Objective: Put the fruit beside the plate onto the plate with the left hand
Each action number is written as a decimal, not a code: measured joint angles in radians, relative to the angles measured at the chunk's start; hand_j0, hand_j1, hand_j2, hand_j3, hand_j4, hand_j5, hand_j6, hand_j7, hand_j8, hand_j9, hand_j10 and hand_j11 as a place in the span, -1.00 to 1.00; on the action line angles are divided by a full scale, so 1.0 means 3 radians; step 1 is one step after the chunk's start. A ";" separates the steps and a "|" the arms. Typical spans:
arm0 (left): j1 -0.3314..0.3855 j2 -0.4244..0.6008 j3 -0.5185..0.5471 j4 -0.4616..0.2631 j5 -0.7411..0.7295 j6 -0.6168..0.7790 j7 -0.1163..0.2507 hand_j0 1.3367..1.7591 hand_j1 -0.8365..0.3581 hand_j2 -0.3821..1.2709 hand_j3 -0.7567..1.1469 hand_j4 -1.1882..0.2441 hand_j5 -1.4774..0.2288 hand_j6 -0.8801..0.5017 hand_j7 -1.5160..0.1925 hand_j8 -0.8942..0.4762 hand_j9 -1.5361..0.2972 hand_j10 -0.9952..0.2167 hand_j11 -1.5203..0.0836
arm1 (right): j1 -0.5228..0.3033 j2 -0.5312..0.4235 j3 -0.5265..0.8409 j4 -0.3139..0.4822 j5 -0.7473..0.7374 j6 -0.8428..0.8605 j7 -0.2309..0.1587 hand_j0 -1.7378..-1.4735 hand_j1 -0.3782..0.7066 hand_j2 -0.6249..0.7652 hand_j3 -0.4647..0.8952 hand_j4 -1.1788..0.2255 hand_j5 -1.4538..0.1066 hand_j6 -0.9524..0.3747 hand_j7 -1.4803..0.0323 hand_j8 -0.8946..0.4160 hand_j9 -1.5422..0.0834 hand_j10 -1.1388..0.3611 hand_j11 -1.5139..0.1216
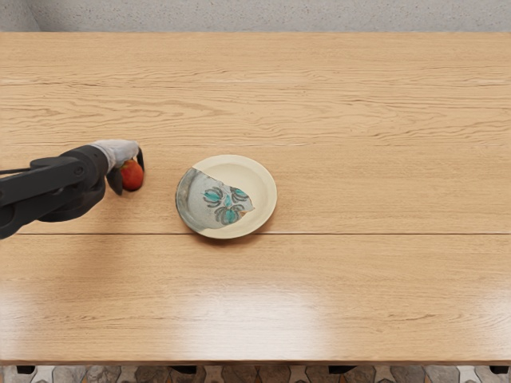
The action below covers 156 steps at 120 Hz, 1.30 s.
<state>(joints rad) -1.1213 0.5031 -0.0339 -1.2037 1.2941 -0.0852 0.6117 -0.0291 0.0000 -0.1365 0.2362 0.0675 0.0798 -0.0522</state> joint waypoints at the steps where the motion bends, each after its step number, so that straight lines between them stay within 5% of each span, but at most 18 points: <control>1: 0.0000 -0.0002 0.0000 0.0000 0.0000 -0.0001 0.0000 0.50 -0.14 -0.34 -0.20 0.04 -0.21 -0.23 -0.18 -0.46 -0.21 -0.36 -0.11 | 0.0000 0.0000 0.0000 0.0000 0.0000 0.0000 0.0000 -0.40 -0.92 -0.10 -0.32 0.66 0.84 0.42 0.93 0.35 0.88 0.50 0.83; 39: -0.0061 0.0028 -0.0010 -0.0049 -0.0085 -0.0027 -0.0002 0.49 -0.06 -0.37 -0.20 0.00 -0.30 -0.22 -0.27 -0.47 -0.29 -0.44 -0.20 | 0.0000 0.0000 0.0000 0.0000 0.0000 0.0000 0.0000 -0.40 -0.92 -0.10 -0.32 0.66 0.84 0.42 0.93 0.35 0.88 0.50 0.83; 93: -0.0467 0.0525 -0.0042 -0.0688 -0.0467 -0.0279 0.0001 0.48 -0.09 -0.33 -0.20 0.02 -0.39 -0.20 -0.33 -0.42 -0.35 -0.50 -0.28 | 0.0000 0.0000 0.0000 0.0000 0.0000 0.0000 0.0000 -0.40 -0.92 -0.10 -0.32 0.66 0.84 0.42 0.93 0.35 0.88 0.50 0.83; 118: -0.0743 0.0484 -0.0046 -0.0896 -0.0779 -0.0450 0.0002 0.47 -0.09 -0.30 -0.20 0.08 -0.50 -0.09 -0.42 -0.37 -0.42 -0.56 -0.35 | 0.0000 0.0000 0.0000 0.0000 0.0000 0.0000 0.0000 -0.40 -0.92 -0.10 -0.32 0.66 0.84 0.42 0.93 0.35 0.88 0.50 0.83; 156: -0.0935 0.0122 -0.0054 -0.0951 -0.1049 -0.0546 -0.0002 0.48 0.06 -0.40 -0.20 -0.04 -0.40 -0.24 -0.36 -0.50 -0.37 -0.51 -0.30 | 0.0000 0.0000 0.0000 0.0000 0.0000 0.0000 0.0000 -0.40 -0.92 -0.10 -0.32 0.66 0.84 0.42 0.93 0.35 0.88 0.50 0.83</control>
<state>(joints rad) -1.4019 0.5397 -0.0501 -1.4891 0.9793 -0.2490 0.6111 -0.0291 0.0000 -0.1365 0.2362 0.0675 0.0798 -0.0522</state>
